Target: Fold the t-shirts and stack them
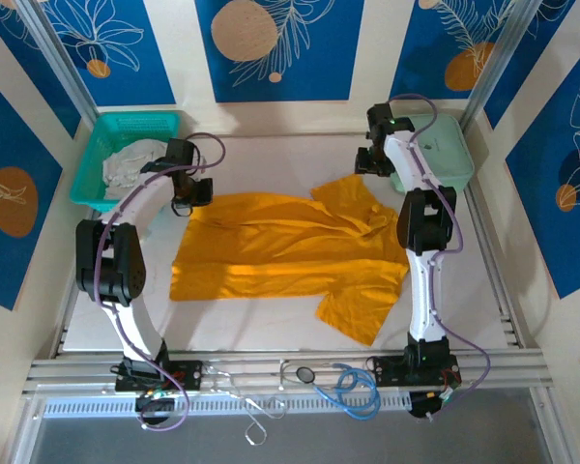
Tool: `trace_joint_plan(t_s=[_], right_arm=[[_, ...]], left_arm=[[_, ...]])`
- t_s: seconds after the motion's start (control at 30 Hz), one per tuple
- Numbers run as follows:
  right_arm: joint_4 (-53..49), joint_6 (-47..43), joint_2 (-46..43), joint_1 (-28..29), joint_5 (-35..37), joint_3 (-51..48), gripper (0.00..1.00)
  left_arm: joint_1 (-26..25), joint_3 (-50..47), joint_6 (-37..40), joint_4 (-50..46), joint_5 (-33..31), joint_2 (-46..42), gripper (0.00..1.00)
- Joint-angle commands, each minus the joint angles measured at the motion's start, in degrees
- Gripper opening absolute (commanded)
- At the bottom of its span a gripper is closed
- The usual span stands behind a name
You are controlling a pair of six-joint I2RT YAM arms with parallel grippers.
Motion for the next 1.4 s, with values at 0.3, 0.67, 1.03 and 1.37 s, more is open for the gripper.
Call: trace_joint_plan(t_s=[0.3, 0.67, 1.03, 1.37], right_arm=[[-4.47, -3.86, 13.26, 0.60, -2.76, 12.30, 0.52], [-7.61, -3.55, 18.61, 0.92, -2.79, 17.48, 0.38], [-8.81, -3.62, 16.68, 1.68, -2.58, 16.88, 0.00], [-3.65, -1.11, -10.56, 3.40, 0.50, 0.66, 0.00]], left_arm=[[-0.62, -1.13, -1.72, 2.12, 2.36, 0.22, 0.00], [-0.85, -4.59, -4.07, 6.42, 3.94, 0.59, 0.00], [-1.02, -7.67, -4.73, 7.77, 2.78, -1.58, 0.00], [-1.02, -9.27, -7.72, 5.76, 1.90, -14.80, 0.00]])
